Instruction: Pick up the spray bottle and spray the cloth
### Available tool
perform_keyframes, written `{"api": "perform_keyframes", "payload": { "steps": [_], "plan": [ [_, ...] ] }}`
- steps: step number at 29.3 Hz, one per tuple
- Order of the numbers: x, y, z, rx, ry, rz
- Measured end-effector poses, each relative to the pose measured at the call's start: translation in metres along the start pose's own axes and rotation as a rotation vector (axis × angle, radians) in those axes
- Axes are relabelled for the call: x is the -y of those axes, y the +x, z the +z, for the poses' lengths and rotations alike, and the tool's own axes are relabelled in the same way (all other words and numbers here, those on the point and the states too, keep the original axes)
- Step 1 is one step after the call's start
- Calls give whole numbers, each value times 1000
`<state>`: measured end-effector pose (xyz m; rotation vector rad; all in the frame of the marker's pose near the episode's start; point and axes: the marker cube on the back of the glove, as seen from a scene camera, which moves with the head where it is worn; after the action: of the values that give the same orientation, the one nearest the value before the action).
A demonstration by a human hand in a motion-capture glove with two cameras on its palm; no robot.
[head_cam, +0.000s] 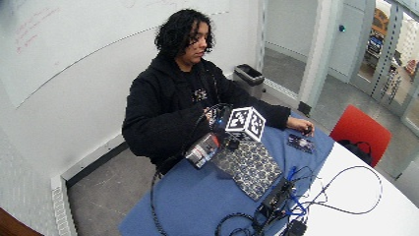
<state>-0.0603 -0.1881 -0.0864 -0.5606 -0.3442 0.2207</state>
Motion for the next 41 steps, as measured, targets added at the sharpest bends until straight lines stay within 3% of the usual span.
{"api": "perform_keyframes", "payload": {
  "steps": [10,19,25,31,41],
  "plan": [
    [60,-80,-54,326,369,-475],
    [124,-111,-96,573,685,-707],
    [145,-108,-93,608,812,-770],
    [153,-93,-47,571,759,-761],
    [163,-78,-43,628,774,-790]
  ]
}}
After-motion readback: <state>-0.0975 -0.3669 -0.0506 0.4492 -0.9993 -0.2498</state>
